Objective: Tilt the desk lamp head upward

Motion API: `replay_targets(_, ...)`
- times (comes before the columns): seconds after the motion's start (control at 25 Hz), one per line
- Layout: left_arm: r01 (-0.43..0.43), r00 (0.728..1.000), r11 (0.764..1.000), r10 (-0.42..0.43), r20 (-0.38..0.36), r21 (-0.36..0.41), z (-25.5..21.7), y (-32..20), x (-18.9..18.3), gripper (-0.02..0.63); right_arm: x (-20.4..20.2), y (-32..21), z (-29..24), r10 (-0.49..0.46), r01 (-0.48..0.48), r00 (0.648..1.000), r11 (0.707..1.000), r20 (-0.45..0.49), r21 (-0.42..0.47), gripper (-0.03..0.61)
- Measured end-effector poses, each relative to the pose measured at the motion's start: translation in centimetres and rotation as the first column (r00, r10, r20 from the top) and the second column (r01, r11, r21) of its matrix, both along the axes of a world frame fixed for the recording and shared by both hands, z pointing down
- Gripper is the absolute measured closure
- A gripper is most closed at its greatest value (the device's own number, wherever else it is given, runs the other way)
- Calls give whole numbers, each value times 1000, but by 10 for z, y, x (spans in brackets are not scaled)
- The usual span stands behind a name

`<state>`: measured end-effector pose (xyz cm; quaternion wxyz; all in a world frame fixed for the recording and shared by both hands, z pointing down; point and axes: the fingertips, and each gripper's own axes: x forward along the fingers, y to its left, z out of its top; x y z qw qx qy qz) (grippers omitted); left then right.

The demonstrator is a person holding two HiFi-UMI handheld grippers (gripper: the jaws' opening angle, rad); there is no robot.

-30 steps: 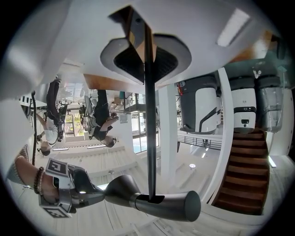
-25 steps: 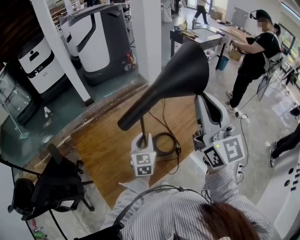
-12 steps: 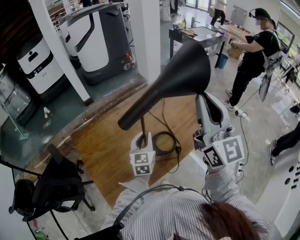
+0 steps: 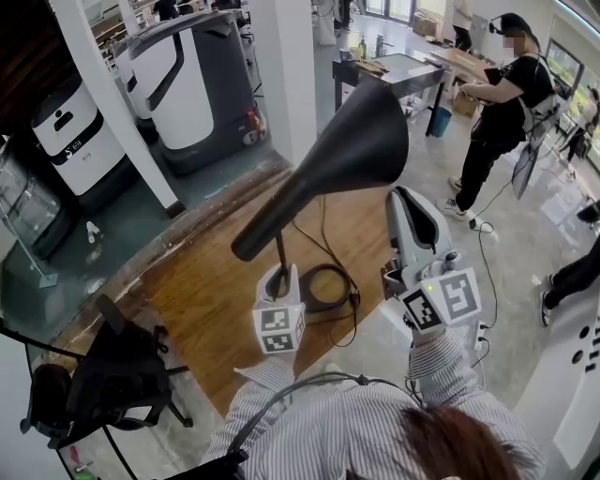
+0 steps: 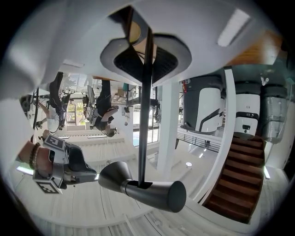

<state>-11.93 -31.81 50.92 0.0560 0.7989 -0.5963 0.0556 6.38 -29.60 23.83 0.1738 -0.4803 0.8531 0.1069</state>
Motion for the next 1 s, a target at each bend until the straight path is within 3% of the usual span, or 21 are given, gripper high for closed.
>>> replay_targets(0.44,9,999,999,-6,-48,51,-18,21,-7,549,-24,28,58,-146,144,989,985,-8,-89,549)
replay_targets(0.8,-5,997,994,14,-80,110,-50,50,-6,609,-82,50,140,-300,272,952,919,-57,-285,549)
replay_targets(1.0,-45,993,995,54,-107,86,-55,66,-8,609,-108,58,175,-338,281,936,885,-97,-372,551)
